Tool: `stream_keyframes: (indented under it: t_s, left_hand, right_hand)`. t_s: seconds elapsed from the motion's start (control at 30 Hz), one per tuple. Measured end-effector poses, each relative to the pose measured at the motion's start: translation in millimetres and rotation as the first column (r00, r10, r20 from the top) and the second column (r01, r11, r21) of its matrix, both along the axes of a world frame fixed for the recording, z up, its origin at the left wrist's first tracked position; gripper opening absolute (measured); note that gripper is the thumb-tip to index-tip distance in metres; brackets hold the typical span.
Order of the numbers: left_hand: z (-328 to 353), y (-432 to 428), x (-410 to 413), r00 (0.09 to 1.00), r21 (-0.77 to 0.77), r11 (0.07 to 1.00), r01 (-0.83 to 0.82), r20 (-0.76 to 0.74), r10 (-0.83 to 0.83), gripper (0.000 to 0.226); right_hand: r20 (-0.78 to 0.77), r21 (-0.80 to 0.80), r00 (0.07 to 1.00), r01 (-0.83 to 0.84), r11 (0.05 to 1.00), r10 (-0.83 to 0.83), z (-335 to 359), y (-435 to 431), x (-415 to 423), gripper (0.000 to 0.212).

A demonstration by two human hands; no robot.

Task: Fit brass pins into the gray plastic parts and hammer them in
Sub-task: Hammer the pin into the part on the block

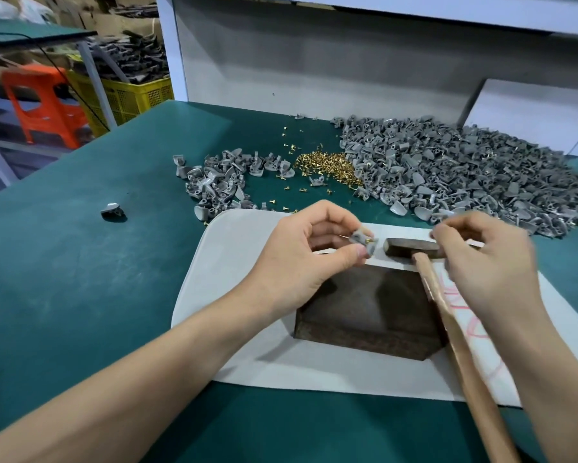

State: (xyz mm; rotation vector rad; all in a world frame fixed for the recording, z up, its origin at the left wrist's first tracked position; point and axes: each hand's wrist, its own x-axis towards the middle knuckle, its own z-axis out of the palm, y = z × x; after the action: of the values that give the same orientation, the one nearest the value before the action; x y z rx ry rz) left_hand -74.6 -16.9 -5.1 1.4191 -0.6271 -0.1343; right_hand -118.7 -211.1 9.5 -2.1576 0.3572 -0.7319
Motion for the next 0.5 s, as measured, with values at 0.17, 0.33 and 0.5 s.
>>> stream_keyframes:
  t_s: [0.17,0.33,0.5]
  left_hand:
    - [-2.6,1.3,6.5,0.997,0.103,0.993,-0.064,0.051,0.059,0.019]
    - [-8.5,2.8,10.9,0.984,0.312,0.944,-0.11,0.168,0.06,0.012]
    - [-13.4,3.8,14.8,0.995,0.366,0.929,-0.058,0.091,0.027,0.011]
  right_hand:
    - [-0.607,-0.348,0.764,-0.006,0.937,-0.22,-12.1,-29.1,7.0,0.038]
    - [-0.519,-0.383,0.792,0.122,0.916,-0.322,-23.8,-14.0,15.2,0.045]
    - [-0.534,0.297,0.844,0.133,0.946,0.049,3.9,-13.9,-3.2,0.019]
